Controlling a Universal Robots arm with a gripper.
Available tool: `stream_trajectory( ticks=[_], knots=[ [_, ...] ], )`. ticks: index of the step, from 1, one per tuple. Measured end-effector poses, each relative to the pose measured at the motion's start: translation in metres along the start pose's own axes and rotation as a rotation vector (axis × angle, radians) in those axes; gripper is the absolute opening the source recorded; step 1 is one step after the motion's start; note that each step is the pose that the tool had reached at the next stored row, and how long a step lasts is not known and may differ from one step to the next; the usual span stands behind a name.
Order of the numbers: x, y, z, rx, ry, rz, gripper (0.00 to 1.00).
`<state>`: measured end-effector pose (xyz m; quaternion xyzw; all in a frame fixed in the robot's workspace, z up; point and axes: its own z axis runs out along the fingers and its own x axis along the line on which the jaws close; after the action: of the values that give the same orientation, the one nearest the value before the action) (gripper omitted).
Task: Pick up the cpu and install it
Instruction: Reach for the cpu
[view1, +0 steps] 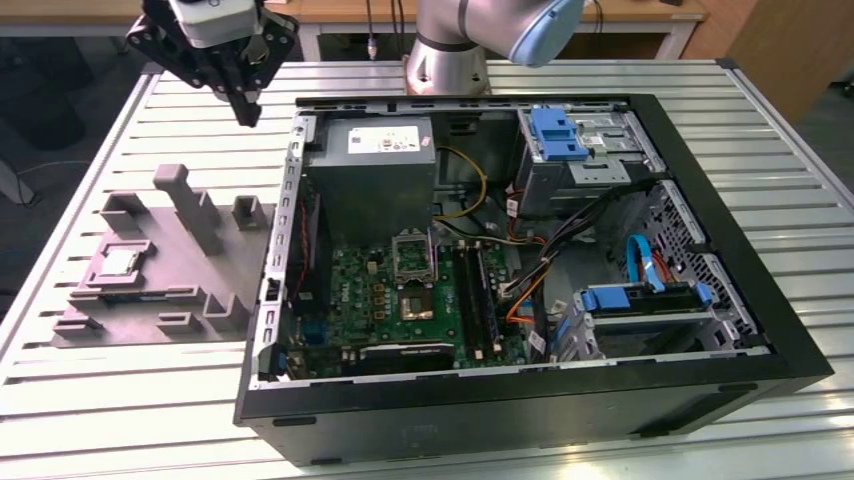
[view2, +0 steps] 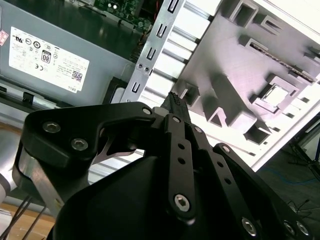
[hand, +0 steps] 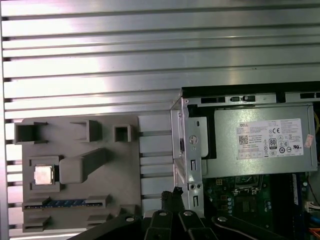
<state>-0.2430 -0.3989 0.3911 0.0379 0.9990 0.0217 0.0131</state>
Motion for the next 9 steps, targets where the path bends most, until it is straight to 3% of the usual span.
stream_trajectory(
  ticks=[9],
  knots=[
    [0.002,-0.0002,0.0,0.0,0.0,0.0,0.11]
  ],
)
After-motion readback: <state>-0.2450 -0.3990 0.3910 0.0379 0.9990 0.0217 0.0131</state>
